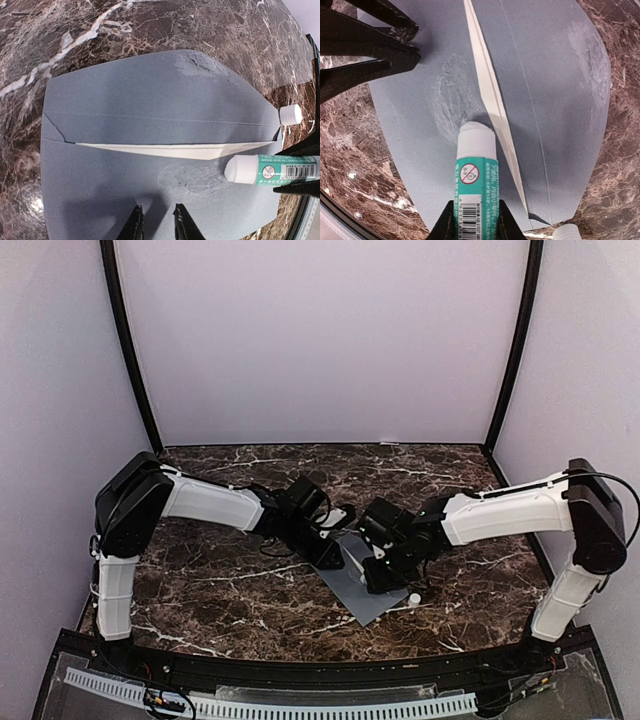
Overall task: Place the letter into the envelope and seal it
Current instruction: Paint the envelope at the center of the board.
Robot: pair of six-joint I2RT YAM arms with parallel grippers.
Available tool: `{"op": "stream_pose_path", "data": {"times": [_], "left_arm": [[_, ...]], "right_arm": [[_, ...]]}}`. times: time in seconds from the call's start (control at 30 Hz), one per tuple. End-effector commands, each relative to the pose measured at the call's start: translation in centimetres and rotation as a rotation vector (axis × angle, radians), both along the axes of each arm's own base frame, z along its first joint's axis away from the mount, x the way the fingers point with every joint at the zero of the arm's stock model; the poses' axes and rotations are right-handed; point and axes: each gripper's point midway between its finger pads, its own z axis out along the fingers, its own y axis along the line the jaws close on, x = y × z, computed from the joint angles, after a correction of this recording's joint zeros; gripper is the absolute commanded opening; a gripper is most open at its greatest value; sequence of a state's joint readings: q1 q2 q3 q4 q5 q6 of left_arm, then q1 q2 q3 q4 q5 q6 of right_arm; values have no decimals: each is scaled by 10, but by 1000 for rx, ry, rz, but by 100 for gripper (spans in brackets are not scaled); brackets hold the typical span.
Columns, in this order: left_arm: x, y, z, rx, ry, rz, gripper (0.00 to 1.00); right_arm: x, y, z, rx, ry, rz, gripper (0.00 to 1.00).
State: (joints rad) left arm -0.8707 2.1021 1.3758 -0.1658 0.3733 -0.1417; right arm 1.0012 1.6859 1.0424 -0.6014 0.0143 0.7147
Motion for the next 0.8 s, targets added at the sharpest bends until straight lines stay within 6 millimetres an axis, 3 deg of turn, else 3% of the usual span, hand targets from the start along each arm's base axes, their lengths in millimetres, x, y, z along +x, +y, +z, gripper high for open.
{"op": "stream_pose_path", "data": {"times": [0.0, 0.5, 0.77], "left_arm": [[-15, 13, -25, 88, 61, -14, 21], [-16, 12, -25, 83, 67, -18, 19], [-16, 12, -25, 83, 68, -18, 19]], "right_arm": [[6, 9, -6, -8, 9, 18, 0], [38, 21, -11, -34, -46, 16, 0], [43, 22, -8, -28, -62, 6, 0]]}}
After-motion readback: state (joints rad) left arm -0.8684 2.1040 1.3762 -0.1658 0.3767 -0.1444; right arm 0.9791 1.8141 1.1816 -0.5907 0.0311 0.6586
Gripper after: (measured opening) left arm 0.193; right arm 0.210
